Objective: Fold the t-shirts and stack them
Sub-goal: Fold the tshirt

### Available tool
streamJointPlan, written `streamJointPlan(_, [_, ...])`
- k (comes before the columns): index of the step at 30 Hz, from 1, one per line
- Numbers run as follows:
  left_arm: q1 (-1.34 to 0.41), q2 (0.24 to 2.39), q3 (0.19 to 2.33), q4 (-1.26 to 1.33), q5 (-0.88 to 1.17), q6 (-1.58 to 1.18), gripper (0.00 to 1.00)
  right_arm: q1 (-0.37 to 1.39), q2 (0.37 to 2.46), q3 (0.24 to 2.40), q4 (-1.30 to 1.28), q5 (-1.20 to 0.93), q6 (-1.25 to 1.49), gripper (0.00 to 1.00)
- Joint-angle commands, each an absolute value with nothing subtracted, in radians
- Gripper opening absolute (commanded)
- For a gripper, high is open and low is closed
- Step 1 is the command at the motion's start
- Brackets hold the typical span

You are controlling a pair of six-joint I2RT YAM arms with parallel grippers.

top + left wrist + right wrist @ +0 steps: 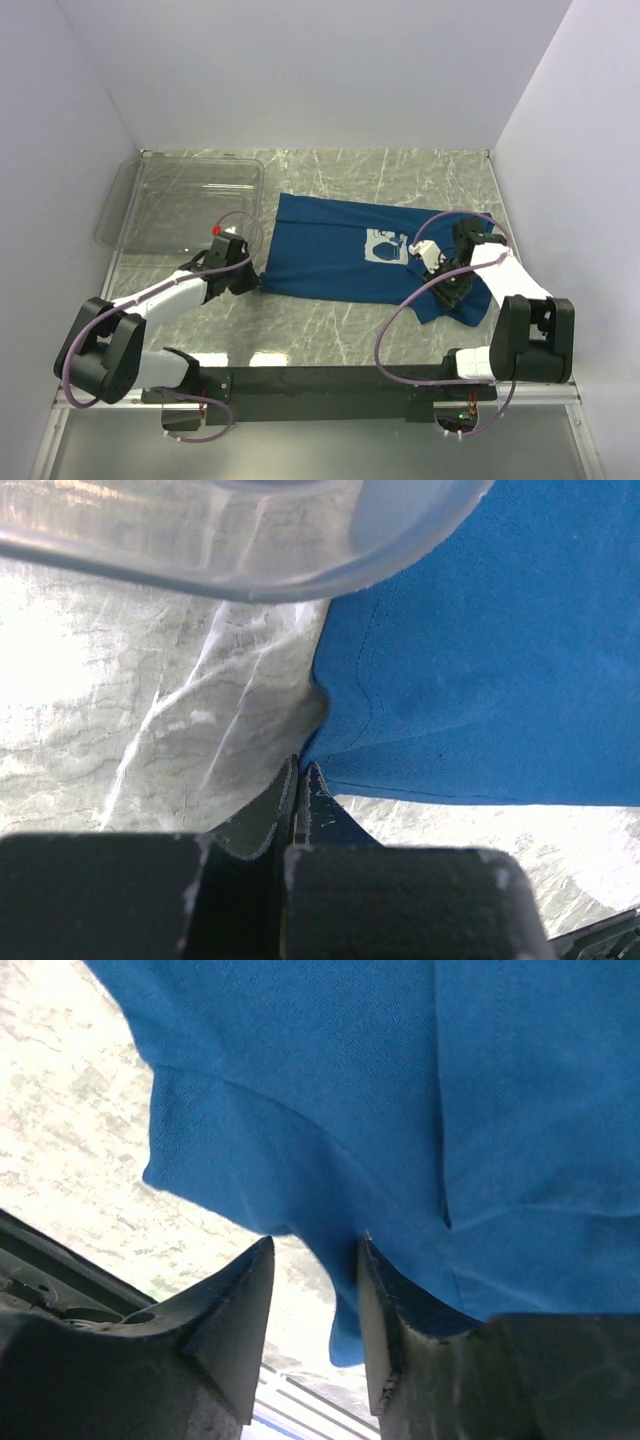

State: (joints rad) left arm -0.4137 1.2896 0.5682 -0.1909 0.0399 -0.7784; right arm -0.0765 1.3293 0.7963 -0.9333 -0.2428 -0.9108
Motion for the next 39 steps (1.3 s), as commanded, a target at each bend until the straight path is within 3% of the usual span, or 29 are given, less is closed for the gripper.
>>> streamJointPlan(1, [-0.413,1.305,0.601,-0.153,0.037,-0.765,0.00,-0.046,1.371,0.798,-0.877,-0.216,-0.881,0.45])
streamJointPlan(7, [-0.411,1.335,0.627,-0.150,0.038,-0.755,0.00,-0.018,1.449,0.845,-0.838,-0.226,-0.821,0.40])
streamJointPlan(11, [-0.402,1.339,0.630,-0.153,0.037,-0.749,0.00,-0.017,1.479,0.902,-0.865,-0.244,-0.825,0.00])
streamJointPlan(18, [-0.390,1.356,0.637,-0.146,0.043,-0.741,0.00,-0.014,1.547,1.156,-0.951,-0.304,-0.832,0.00])
streamJointPlan(19, [-0.390,1.362,0.644,-0.143,0.049,-0.741,0.00,-0.012,1.578,1.184,-0.943,-0.290,-0.780,0.00])
streamJointPlan(20, [-0.388,1.376,0.649,-0.141,0.051,-0.739,0.00,-0.009,1.609,1.210,-0.915,-0.272,-0.744,0.07])
streamJointPlan(21, [-0.388,1.384,0.653,-0.140,0.054,-0.738,0.00,-0.005,1.640,1.251,-0.891,-0.238,-0.700,0.15])
streamJointPlan(22, [-0.388,1.391,0.664,-0.137,0.055,-0.735,0.00,0.024,1.693,1.270,-0.875,-0.203,-0.617,0.30])
streamJointPlan(28, [-0.388,1.417,0.696,-0.130,0.055,-0.732,0.00,0.052,1.611,1.241,-0.718,-0.035,-0.480,0.47])
streamJointPlan(34, [-0.388,1.428,0.699,-0.120,0.061,-0.739,0.00,0.049,1.433,1.178,-0.911,-0.265,-0.699,0.47])
streamJointPlan(39, [-0.387,1.427,0.693,-0.114,0.071,-0.741,0.00,0.038,1.384,1.011,-0.970,-0.209,-0.713,0.45])
